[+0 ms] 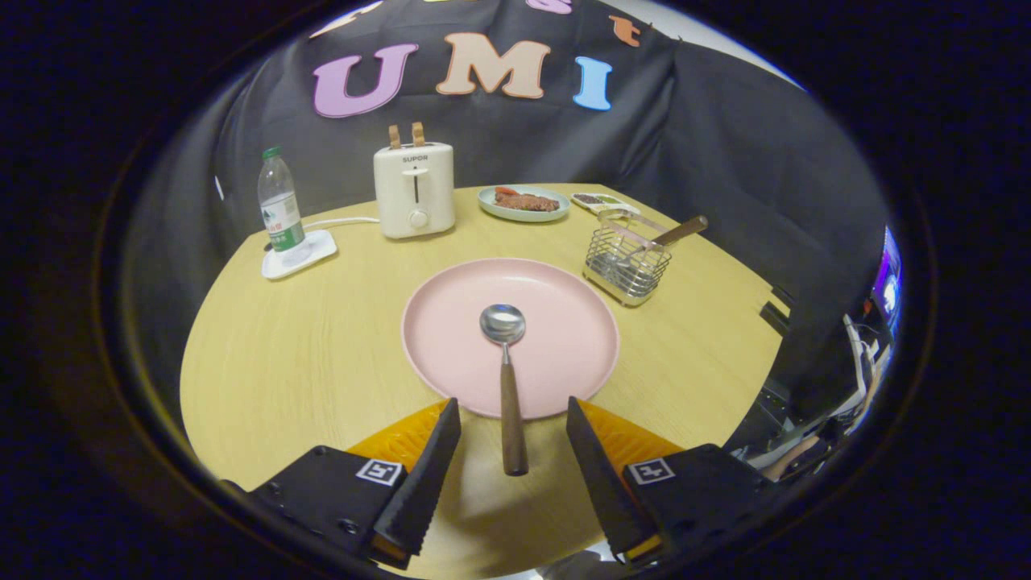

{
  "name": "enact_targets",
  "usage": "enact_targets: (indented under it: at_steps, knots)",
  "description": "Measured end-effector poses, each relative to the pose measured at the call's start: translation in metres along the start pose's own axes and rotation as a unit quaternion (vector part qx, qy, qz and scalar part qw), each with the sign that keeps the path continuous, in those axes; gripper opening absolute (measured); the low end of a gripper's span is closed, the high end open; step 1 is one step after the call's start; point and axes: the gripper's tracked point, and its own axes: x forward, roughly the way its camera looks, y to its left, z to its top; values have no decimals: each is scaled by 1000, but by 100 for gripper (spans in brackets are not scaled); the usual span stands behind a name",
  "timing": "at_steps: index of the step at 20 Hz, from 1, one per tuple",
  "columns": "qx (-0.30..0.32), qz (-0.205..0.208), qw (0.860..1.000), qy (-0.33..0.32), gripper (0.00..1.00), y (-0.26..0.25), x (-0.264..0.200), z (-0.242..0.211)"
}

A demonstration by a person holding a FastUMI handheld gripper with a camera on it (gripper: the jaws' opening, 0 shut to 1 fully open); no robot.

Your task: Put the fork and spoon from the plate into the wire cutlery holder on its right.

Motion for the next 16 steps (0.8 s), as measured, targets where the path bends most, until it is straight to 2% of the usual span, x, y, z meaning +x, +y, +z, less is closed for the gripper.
enact_targets:
  at_steps: [1, 10, 13, 14, 16]
  knots:
    - [-4, -1, 1000, -1, 84, 0, 2, -2]
    - [-27, 11, 999, -13, 19, 6, 14, -7]
    - [-28, 12, 999, -16, 19, 9, 14, -5]
    - [-26, 12, 999, -17, 12, 8, 12, -5]
    - [-28, 6, 999, -19, 12, 6, 9, -4]
